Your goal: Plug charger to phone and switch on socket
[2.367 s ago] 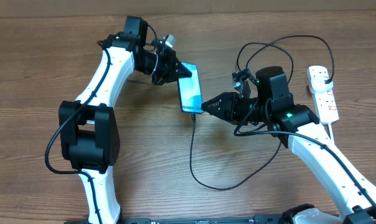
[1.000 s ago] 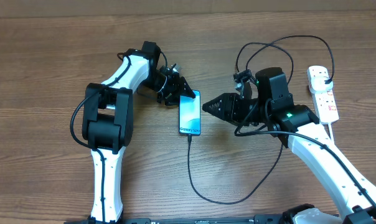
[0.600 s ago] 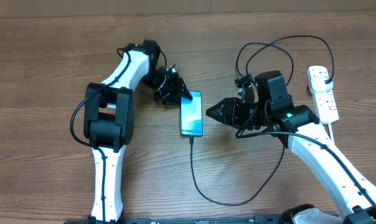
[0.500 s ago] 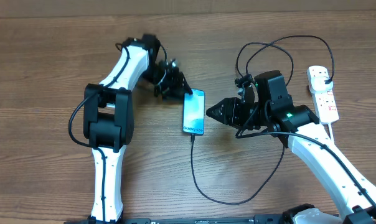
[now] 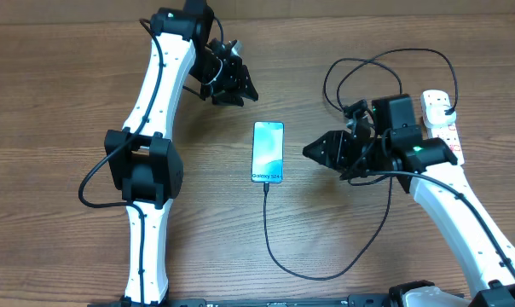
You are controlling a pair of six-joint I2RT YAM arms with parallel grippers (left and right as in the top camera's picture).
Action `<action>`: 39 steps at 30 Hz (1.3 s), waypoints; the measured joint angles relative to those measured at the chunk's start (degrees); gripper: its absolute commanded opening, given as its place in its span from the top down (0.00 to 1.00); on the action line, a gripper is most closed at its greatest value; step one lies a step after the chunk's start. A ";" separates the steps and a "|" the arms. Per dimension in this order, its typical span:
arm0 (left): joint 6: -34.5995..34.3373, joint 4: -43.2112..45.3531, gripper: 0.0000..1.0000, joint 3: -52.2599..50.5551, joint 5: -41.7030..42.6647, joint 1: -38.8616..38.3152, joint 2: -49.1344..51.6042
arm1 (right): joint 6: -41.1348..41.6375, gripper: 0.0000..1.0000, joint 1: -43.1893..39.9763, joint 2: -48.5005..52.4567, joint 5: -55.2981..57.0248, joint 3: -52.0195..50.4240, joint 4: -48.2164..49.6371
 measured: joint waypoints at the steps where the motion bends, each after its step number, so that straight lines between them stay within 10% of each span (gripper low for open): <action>1: 0.00 -0.90 0.60 1.16 -0.55 0.00 0.00 | -0.59 0.50 -0.52 0.00 0.02 0.50 -1.01; 17: 0.85 -6.93 0.55 19.61 -6.95 0.00 -5.53 | -5.03 0.77 -17.07 0.50 16.72 24.41 -21.57; 23: 1.22 -6.78 0.00 21.97 -11.93 0.00 -13.75 | -5.01 0.82 -28.63 0.52 18.27 27.32 -22.10; 39: 1.07 -5.88 0.00 21.40 -27.52 0.00 -14.86 | -5.03 0.90 -46.14 14.03 19.23 27.34 -20.55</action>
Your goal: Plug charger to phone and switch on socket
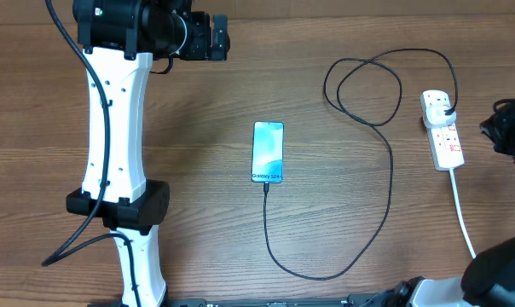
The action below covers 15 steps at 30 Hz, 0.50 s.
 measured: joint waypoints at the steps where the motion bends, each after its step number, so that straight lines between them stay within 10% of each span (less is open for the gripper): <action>1: 0.02 0.02 0.00 -0.04 -0.17 0.00 0.00 | 0.00 0.89 -0.20 0.66 -0.04 0.00 0.39; 15: 0.02 0.02 0.00 -0.04 -0.61 0.00 0.00 | -0.17 0.93 -0.26 12.24 -0.02 0.02 6.84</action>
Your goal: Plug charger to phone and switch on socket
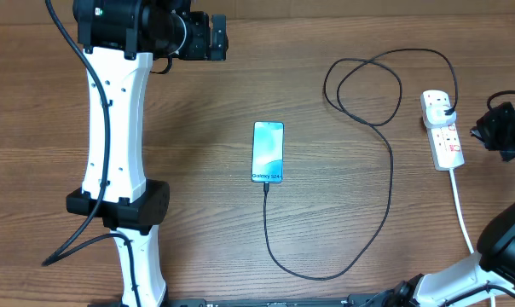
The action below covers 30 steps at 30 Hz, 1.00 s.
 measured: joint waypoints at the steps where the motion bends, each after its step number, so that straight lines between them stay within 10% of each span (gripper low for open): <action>1: 0.00 -0.02 0.01 0.00 -0.02 0.00 0.00 | 0.04 0.93 0.02 0.09 0.00 0.00 0.52; 30: 0.00 0.00 0.00 0.00 -0.02 0.00 0.00 | 0.20 0.93 2.71 10.91 0.15 0.00 6.86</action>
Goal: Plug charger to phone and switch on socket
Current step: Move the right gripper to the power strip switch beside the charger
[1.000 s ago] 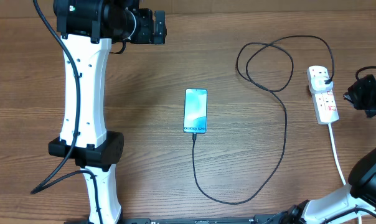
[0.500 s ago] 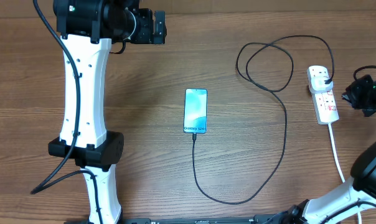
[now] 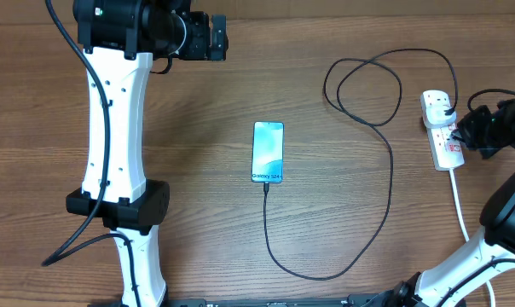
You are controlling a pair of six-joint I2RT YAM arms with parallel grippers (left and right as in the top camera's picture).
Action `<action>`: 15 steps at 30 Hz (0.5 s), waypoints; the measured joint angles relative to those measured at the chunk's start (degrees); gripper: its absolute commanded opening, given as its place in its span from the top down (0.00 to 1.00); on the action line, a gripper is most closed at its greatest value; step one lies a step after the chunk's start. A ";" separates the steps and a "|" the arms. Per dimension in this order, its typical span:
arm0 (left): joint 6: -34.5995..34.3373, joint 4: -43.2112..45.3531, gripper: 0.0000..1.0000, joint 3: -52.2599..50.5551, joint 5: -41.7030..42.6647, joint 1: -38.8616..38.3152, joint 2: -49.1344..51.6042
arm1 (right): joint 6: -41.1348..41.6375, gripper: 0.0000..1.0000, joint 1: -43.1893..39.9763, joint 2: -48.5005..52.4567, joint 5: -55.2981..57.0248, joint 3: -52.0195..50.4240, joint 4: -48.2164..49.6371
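Observation:
A phone [image 3: 268, 152] with a lit blue screen lies face up mid-table. The black charger cable [image 3: 385, 183] is plugged into its near end and loops round to the plug on the white socket strip [image 3: 442, 130] at the right. My right gripper [image 3: 460, 130] reaches in from the right edge, its tips at the strip's right side; whether the jaws are open or shut cannot be made out. My left gripper [image 3: 217, 36] hangs at the far left, away from everything, jaws facing right, state unclear.
The left arm's white column [image 3: 112, 128] stands over the left part of the wooden table [image 3: 198, 247]. The strip's white lead [image 3: 462, 213] runs toward the near right edge.
My right gripper has moved a little to the left, from just off the strip's right side to touching its edge. The left arm, phone and cable have not moved.
At first both grippers were near the phone, the cable plugged into it. Then the left arm stood back at the far left and the right gripper was at the table's right edge. From there the right gripper came leftward, now reaching the socket strip.

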 measured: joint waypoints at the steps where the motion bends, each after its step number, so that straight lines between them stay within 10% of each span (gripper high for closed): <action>1: 0.00 0.00 0.00 0.00 0.00 0.00 0.00 | 0.00 0.93 0.15 0.13 -0.02 0.00 0.13; 15: 0.00 0.00 0.00 0.00 0.00 0.00 0.00 | -0.22 0.93 1.49 1.62 -0.20 0.00 3.37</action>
